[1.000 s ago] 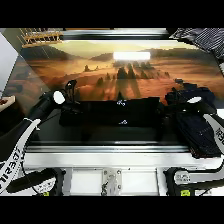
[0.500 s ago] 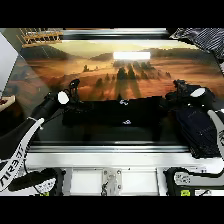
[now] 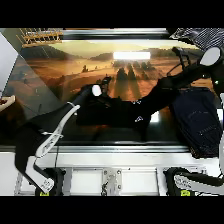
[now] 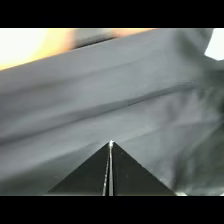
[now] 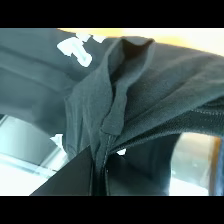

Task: Fold the clothes and pants, and hang the long-sleeved shirts on hangers.

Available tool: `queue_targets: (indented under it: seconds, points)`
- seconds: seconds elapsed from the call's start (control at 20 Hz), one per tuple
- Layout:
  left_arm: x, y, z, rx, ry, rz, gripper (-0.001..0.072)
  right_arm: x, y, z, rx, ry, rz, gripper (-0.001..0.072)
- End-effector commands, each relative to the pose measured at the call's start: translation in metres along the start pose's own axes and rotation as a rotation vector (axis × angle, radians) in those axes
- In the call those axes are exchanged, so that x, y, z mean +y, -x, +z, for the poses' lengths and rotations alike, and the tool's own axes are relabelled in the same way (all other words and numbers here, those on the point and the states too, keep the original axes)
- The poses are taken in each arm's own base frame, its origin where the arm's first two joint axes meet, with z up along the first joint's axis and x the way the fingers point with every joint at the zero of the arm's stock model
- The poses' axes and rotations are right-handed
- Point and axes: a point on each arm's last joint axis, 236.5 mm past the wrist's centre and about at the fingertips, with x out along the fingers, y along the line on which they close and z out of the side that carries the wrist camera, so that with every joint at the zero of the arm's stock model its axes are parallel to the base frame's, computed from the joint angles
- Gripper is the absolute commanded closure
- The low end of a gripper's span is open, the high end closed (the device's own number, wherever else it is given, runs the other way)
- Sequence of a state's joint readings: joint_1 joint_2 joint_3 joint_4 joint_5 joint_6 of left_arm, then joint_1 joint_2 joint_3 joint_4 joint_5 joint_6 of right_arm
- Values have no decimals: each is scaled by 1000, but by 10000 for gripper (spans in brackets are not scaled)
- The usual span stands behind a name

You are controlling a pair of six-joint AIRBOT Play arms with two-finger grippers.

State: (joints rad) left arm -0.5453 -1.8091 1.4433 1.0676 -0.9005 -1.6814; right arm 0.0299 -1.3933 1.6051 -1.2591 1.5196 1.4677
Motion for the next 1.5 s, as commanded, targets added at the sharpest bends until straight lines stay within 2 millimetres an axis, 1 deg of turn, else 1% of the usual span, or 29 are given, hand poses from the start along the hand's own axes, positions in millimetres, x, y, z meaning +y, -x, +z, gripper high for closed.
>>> queue_targets:
  seconds: [0.0, 0.1, 0.2, 0.25, 0.35, 0.4, 0.5, 0.6, 0.7, 0.75, 0.85, 0.95, 1.05, 1.15, 1.25, 1.3, 1.35, 1.4, 1.45]
  points:
    - [-40, -41, -13, 82, -61, -40, 703, 51, 25, 13, -52, 93, 8, 702]
    - [-52, -55, -20, 122, -82, -51, 704, 69, 26, 14, -61, 135, 22, 702]
    - [-57, -63, -25, 146, -98, -51, 704, 82, 23, 11, -54, 167, 33, 702]
    - [-57, -64, -24, 143, -96, -51, 703, 88, 22, 10, -52, 179, 38, 702]
    - [-53, -60, -20, 137, -84, -49, 704, 97, 19, 10, -55, 200, 46, 702]
    - [-49, -55, -15, 132, -77, -48, 704, 102, 19, 10, -62, 210, 51, 702]
    - [-39, -35, 4, 94, -50, -53, 704, 112, 17, 11, -69, 229, 60, 702]
    - [-23, -4, 30, 36, -14, -58, 704, 122, 14, 11, -75, 240, 70, 702]
    - [-1, 36, 57, -33, 15, -55, 704, 138, 10, 13, -93, 263, 89, 702]
    - [15, 60, 70, -75, 24, -30, 704, 146, 7, 13, -95, 269, 97, 702]
    - [53, 110, 91, -155, 42, 36, 704, 171, -6, 10, -88, 305, 131, 702]
    - [88, 165, 103, -224, 77, 81, 704, 206, -24, 6, -80, 341, 200, 702]
    - [120, 218, 107, -293, 113, 119, 704, 247, -47, 2, -82, 367, 280, 702]
    - [148, 268, 106, -359, 158, 143, 703, 284, -79, -1, -86, 387, 331, 702]
    - [173, 313, 99, -422, 213, 169, 703, 317, -121, -5, -104, 405, 358, 700]
    - [183, 332, 94, -450, 235, 182, 704, 336, -145, -6, -124, 399, 380, 683]
    - [191, 349, 90, -475, 255, 192, 703, 354, -165, -7, -144, 381, 415, 505]
    - [196, 362, 86, -496, 269, 201, 703, 374, -183, -8, -170, 345, 461, 174]
    - [201, 376, 82, -518, 282, 211, 703, 389, -193, -10, -180, 310, 506, 10]
